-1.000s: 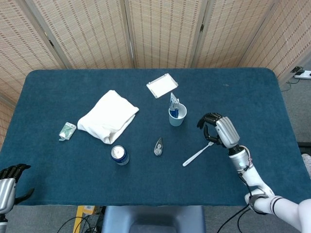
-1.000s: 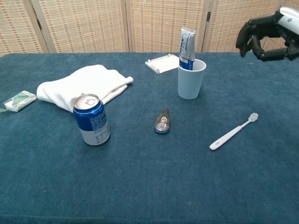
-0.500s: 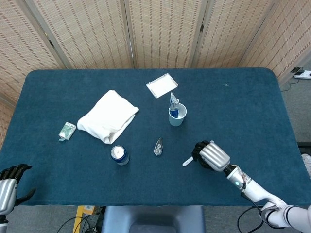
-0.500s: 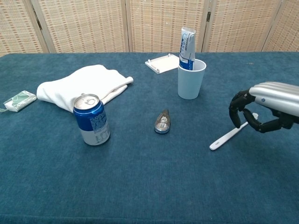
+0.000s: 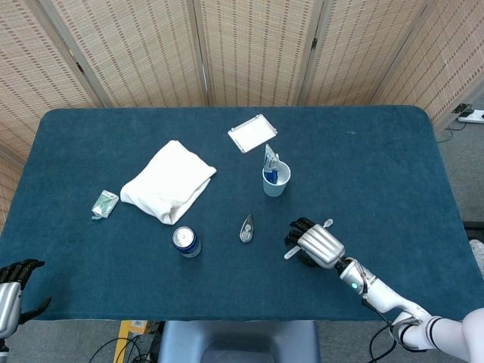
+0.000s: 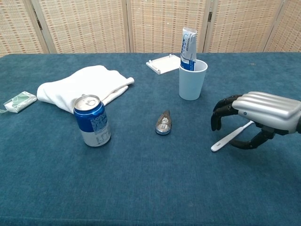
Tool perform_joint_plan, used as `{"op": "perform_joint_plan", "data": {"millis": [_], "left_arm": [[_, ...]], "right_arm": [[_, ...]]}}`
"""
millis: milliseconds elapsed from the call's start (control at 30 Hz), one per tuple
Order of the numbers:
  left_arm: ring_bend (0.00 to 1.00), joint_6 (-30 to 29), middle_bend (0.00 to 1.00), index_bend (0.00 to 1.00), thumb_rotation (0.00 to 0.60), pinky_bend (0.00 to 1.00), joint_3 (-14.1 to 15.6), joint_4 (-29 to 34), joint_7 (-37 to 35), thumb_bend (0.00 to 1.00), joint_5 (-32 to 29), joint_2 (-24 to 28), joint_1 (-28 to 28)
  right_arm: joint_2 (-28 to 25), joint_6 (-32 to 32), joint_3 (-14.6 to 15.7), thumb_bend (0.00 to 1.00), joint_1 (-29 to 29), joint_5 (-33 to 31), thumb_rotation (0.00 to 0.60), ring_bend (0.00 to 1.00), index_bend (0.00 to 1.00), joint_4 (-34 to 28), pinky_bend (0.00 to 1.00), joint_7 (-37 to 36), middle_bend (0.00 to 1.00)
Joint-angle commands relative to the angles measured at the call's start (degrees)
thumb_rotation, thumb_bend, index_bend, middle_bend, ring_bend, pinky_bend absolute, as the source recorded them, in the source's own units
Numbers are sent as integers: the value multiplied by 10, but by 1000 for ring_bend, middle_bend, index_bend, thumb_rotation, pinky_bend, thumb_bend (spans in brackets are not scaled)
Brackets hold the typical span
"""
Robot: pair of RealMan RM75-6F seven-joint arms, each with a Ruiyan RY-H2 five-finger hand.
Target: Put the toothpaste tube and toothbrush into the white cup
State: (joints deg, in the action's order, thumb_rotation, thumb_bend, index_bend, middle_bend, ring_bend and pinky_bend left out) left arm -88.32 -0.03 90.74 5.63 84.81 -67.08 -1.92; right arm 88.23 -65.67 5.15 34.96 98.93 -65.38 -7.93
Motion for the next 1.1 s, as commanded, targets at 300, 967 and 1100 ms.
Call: {"op": "perform_joint_plan", "data": {"millis": [300, 967, 1100], "left_arm": [[218, -1, 263, 282, 600, 230, 0, -4, -6, 270, 6, -3, 1], [218, -9, 262, 282, 600, 230, 2, -11, -16, 270, 6, -2, -7], [218, -10, 262, 281, 600, 230, 1, -12, -17, 270, 7, -2, -7]], "right_arm": [[9, 17, 7, 450, 4, 3, 600, 177, 376, 0, 179, 11, 389], [-3, 23, 28, 537, -2, 12, 600, 177, 376, -12, 179, 27, 411], [-15, 12, 35, 551, -9, 17, 600, 177, 376, -18, 179, 28, 421]]}}
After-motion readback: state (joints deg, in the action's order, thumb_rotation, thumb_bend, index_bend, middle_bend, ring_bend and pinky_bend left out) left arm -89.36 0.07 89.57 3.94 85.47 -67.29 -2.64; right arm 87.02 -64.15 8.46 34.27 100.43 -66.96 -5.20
